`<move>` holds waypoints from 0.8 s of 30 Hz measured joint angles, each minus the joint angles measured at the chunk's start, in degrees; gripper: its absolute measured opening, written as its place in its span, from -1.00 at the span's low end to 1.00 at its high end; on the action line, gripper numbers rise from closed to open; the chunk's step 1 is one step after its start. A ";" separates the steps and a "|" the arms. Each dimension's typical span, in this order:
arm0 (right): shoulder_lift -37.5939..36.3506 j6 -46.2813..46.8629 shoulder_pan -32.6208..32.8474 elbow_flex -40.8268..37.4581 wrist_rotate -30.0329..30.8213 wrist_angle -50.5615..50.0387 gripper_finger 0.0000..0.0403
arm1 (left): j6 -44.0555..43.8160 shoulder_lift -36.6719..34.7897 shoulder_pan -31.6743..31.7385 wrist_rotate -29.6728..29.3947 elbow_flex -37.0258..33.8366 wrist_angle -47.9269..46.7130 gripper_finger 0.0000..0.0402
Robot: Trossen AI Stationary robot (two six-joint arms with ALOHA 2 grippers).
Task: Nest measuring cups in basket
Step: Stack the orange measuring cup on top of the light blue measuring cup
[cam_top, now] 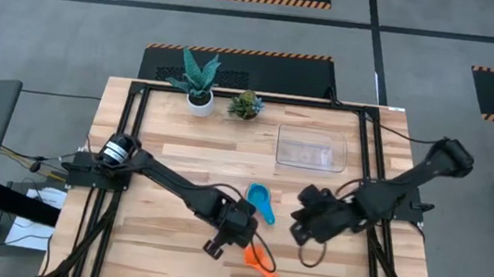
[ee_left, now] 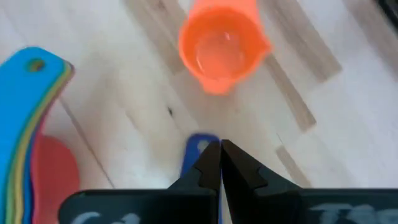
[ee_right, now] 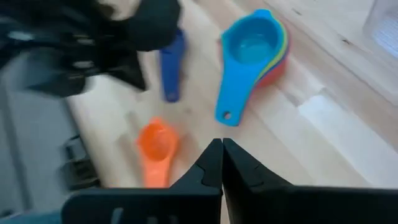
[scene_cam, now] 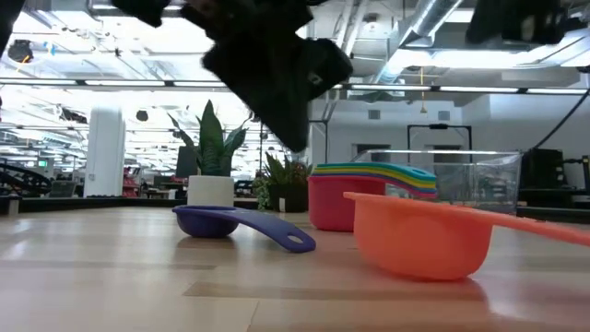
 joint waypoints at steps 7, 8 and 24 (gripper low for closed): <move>-9.24 -0.89 5.94 0.01 1.06 -0.65 -0.90 | 4.78 0.00 -1.10 -2.43 -0.04 6.04 -0.98; -9.92 -1.80 6.75 0.01 1.53 -0.69 -0.90 | 5.93 0.00 -1.30 -1.71 -0.04 8.26 -0.97; -10.74 -3.87 15.36 -0.01 1.93 -7.22 -0.88 | 17.91 2.56 -3.72 0.54 0.01 23.14 -0.23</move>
